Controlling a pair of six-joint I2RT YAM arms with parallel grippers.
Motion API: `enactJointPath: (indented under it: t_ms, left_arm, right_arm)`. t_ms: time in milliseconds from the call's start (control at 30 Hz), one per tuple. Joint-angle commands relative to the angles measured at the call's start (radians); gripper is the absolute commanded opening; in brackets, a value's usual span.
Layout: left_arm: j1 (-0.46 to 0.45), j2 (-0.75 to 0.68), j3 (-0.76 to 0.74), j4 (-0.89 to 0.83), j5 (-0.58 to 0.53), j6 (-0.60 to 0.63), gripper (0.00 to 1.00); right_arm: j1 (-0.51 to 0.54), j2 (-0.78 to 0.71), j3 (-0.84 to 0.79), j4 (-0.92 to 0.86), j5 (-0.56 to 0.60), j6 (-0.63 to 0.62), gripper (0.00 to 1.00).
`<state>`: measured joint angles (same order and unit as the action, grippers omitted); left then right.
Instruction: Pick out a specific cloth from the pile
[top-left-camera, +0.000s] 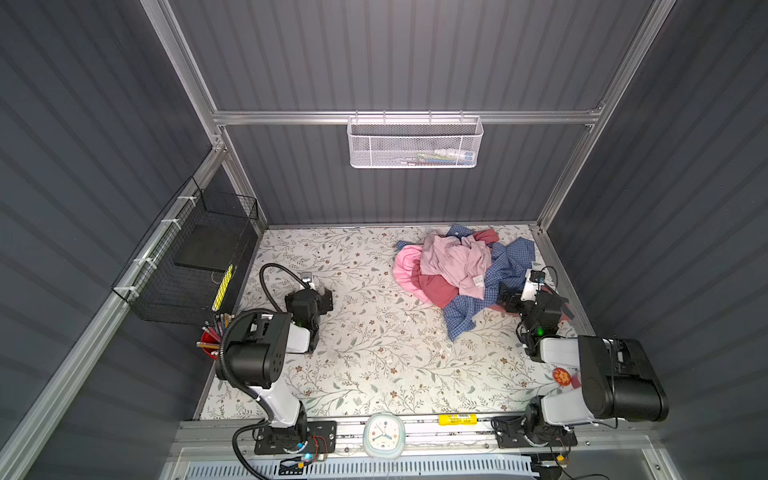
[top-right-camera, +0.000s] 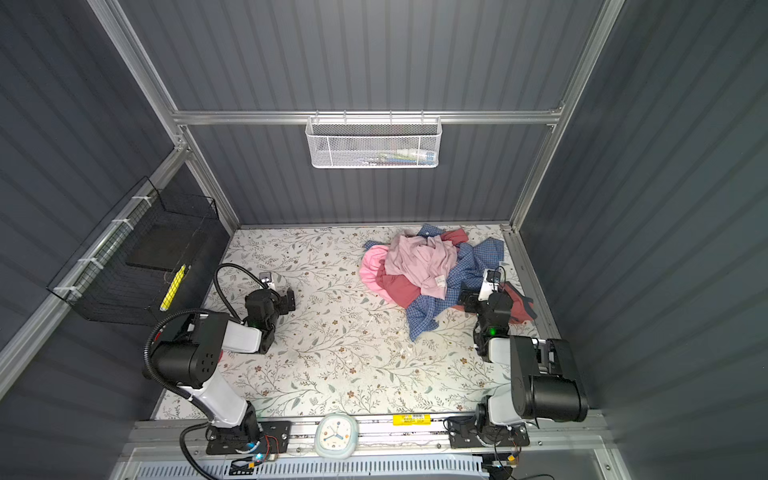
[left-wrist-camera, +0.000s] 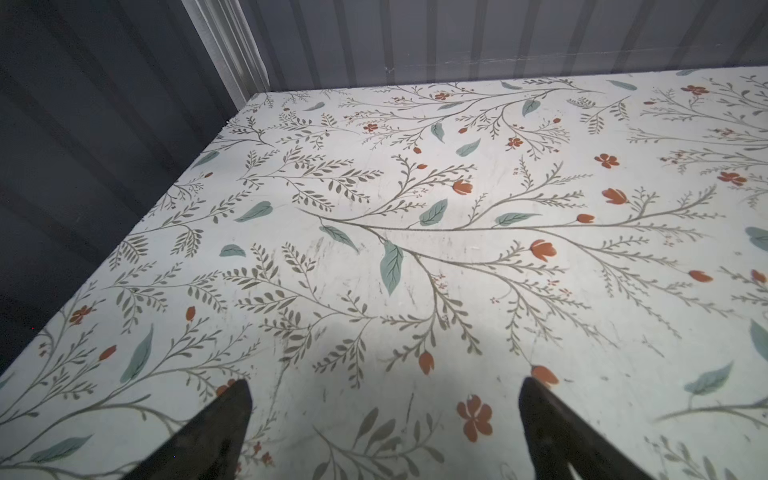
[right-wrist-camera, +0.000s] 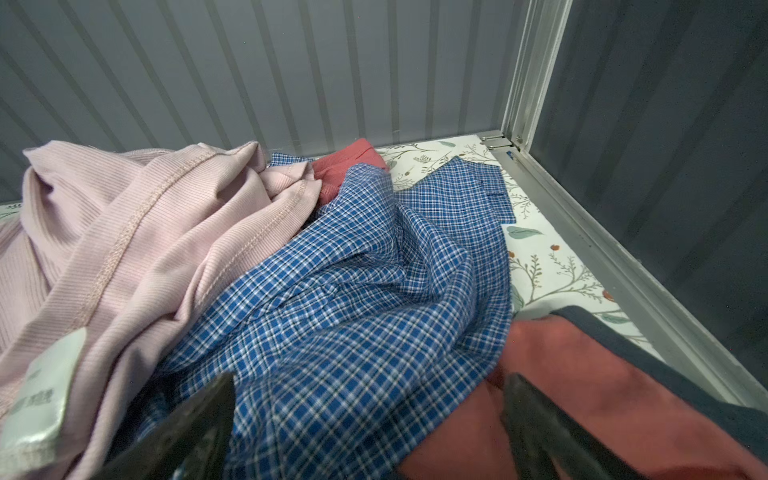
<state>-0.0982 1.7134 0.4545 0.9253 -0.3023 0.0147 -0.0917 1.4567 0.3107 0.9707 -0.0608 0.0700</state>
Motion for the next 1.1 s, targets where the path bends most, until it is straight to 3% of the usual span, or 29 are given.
enactJointPath:
  t_ms: [0,900,967,1067]
  left_arm:
    - [0.008,0.003,0.010,0.002,0.020,-0.010,1.00]
    - [0.009,0.000,0.013,-0.001,0.027,-0.011,1.00]
    - [0.009,-0.032,0.059,-0.116,-0.015,-0.028,1.00]
    - [0.013,-0.041,0.338,-0.668,-0.150,-0.160,1.00]
  right_arm:
    - [0.005,0.003,0.021,-0.007,-0.005,-0.009,0.99]
    - [0.003,-0.002,0.019,-0.002,-0.001,0.002,0.99]
    - [-0.001,-0.049,0.047,-0.091,0.043,0.024,0.99]
    - [-0.028,-0.160,0.186,-0.460,0.132,0.109,0.99]
